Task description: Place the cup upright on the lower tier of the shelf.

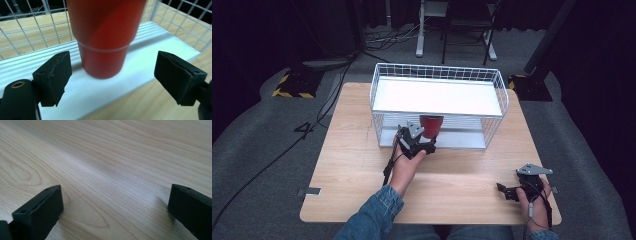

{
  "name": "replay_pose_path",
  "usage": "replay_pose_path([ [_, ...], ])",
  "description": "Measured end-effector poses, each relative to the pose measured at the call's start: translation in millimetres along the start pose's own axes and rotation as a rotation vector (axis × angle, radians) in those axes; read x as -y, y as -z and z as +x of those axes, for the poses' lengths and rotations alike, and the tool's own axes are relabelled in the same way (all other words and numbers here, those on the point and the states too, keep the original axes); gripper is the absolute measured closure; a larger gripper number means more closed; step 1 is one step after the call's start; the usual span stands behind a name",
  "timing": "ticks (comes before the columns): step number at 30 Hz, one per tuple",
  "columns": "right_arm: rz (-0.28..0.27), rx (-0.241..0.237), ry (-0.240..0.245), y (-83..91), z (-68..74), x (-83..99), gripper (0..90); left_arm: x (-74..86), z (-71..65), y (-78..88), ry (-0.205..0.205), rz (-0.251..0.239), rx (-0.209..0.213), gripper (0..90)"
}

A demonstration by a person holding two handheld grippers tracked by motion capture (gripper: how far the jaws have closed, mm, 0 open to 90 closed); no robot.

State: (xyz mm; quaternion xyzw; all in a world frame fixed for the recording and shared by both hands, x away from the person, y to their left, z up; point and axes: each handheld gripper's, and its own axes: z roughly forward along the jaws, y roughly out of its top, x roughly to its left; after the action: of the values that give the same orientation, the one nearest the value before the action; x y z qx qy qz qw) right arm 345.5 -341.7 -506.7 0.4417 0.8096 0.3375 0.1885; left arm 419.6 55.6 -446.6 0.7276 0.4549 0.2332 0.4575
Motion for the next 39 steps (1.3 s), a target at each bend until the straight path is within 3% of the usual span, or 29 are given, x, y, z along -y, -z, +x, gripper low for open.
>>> replay_pose_path([
  [9, 0.000, 0.000, 0.000, 0.0, 0.0, 0.0, 0.4, 0.4, 1.2, 36.4, -0.032, -0.023, 0.025, 15.1],
  [15, 0.000, 0.000, 0.000, 0.0, 0.0, 0.0, 0.4, 4.4, 4.4, 52.8, -0.054, -0.014, 0.062, 15.0],
  [17, 0.000, -0.001, 0.001, -0.2, -0.1, -0.1, 0.4, 7.7, 9.4, 62.6, -0.052, -0.006, 0.097, 15.0],
  [20, -0.001, -0.002, 0.002, -0.5, 0.1, -0.4, 0.4, 10.7, 15.1, 73.3, -0.057, 0.000, 0.107, 15.0],
  [33, 0.001, -0.015, 0.012, -3.1, 1.1, -3.2, 0.4, 27.2, 38.9, 116.5, -0.079, 0.004, 0.085, 15.0],
  [39, 0.000, -0.017, 0.016, -4.7, 1.9, -4.7, 0.4, 38.8, 52.3, 133.9, -0.107, 0.030, 0.080, 15.0],
])
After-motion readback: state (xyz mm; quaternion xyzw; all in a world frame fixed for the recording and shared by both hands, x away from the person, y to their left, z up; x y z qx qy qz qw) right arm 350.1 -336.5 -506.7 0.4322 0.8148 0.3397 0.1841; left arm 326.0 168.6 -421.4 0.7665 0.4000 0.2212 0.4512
